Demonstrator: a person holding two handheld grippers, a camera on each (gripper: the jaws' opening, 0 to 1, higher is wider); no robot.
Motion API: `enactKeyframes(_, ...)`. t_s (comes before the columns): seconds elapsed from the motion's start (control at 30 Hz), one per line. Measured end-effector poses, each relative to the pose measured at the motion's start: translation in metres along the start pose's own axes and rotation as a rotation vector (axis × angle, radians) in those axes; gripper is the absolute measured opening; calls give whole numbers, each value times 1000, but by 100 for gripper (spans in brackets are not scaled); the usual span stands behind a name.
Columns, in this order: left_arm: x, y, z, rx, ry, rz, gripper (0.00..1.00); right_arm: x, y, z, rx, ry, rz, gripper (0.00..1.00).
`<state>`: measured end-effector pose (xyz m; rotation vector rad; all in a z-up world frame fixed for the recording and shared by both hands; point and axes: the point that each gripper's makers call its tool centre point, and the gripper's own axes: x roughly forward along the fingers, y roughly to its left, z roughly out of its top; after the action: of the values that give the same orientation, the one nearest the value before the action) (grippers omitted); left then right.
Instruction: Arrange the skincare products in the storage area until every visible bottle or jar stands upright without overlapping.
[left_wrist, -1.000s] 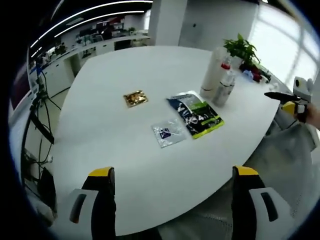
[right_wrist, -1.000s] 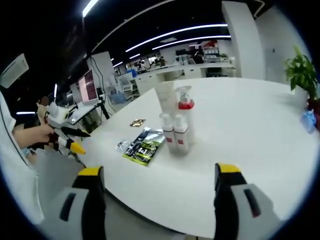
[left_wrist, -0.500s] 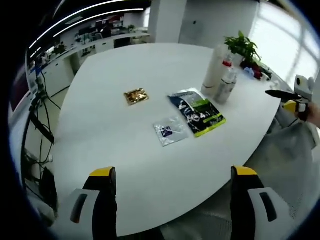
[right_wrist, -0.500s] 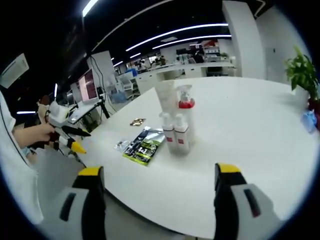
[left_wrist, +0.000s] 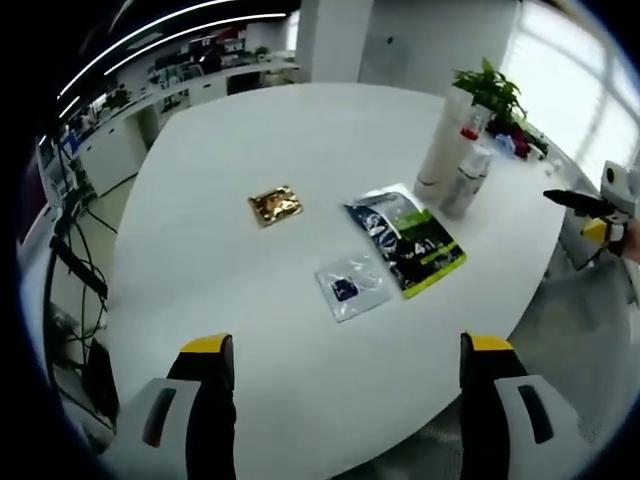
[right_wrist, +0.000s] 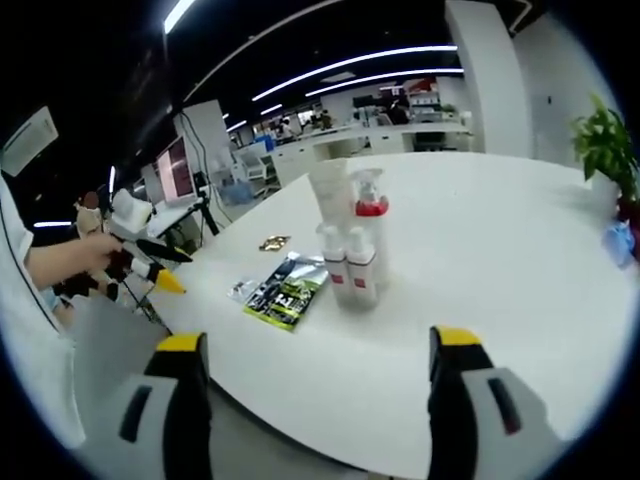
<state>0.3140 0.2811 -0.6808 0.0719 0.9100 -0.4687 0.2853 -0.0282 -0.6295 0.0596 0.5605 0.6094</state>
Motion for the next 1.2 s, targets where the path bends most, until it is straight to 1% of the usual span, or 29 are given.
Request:
enactKeyframes(0.2, 7, 2, 8, 13, 19, -7, 91, 2, 0, 0, -2, 4, 5, 91)
enactKeyframes(0.43, 18, 8, 21, -18, 40, -25, 90, 3, 0, -2, -1, 11, 6, 91)
enactKeyframes(0.53, 22, 11, 25, -19, 46, -20, 90, 4, -1, -3, 1, 13, 5, 91)
enactKeyframes(0.67, 28, 14, 31, -17, 72, -24, 90, 5, -2, -3, 5, 14, 3, 91)
enactKeyframes(0.73, 31, 18, 35, -3, 82, -14, 90, 5, -2, -4, 4, 16, 2, 91)
enactKeyframes(0.87, 36, 22, 48, 3, 79, -13, 89, 6, -3, -4, 8, 17, 0, 91)
enactKeyframes(0.93, 40, 28, 55, 6, 87, 1, 88, 7, -3, -5, 11, 21, 0, 91)
enactKeyframes(1.07, 47, 34, 62, 16, 101, 13, 88, 8, -4, -6, 13, 23, -2, 91)
enactKeyframes(1.2, 55, 42, 67, -5, 105, 29, 87, 9, -6, -9, 19, 29, -7, 91)
